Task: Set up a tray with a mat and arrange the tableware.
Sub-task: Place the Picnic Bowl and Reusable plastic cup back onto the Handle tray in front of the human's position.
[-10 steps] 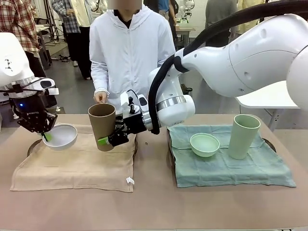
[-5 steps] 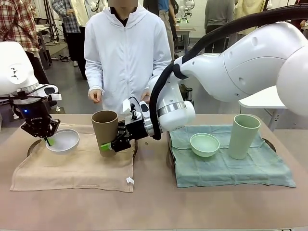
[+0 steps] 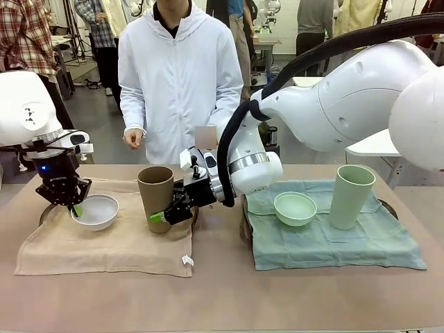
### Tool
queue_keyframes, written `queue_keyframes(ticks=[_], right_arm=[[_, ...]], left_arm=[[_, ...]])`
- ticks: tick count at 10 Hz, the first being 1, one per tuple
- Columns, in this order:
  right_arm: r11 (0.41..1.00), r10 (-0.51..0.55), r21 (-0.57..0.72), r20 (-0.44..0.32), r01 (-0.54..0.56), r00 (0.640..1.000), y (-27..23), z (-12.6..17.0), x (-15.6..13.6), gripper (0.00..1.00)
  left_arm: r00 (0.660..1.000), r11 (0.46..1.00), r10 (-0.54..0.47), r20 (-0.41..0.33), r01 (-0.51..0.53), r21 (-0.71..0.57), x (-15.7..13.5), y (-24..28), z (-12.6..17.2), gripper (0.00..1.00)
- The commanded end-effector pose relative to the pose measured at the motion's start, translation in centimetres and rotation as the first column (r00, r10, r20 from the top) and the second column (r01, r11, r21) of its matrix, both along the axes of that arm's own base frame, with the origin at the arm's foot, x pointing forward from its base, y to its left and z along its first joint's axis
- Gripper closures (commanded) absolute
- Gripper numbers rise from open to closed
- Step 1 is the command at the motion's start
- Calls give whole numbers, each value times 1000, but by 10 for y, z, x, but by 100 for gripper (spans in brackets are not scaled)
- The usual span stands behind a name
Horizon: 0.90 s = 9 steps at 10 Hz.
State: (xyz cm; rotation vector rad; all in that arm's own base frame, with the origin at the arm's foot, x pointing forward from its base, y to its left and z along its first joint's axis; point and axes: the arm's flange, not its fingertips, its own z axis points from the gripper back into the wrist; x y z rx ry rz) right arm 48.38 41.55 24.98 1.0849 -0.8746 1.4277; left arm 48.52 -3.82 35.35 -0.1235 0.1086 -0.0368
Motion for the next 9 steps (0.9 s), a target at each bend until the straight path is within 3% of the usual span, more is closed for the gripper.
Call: queue_keyframes(ticks=[1,3,4,7,8,9], right_arm=[[999,-29,19,17,28,999,2,6,0,0],[994,-64,-88,34,67,997,-2,31,-3,0],[983,-81,-160,46,87,996,-9,56,-5,0],[924,-134,-357,30,136,991,-34,113,-13,0],[891,-179,-426,-12,157,984,-45,127,-17,0],[858,-227,-481,-43,179,973,-48,140,-20,0]], left_arm=[[1000,1000,11,0,-11,-25,0,-2,3,0],[1000,1000,10,20,-10,30,-8,3,25,0],[999,999,3,38,-4,51,-16,8,45,54],[997,998,-50,59,47,48,-39,18,100,26],[994,997,-74,78,70,42,-49,19,119,19],[992,995,-89,94,85,44,-57,20,139,19]])
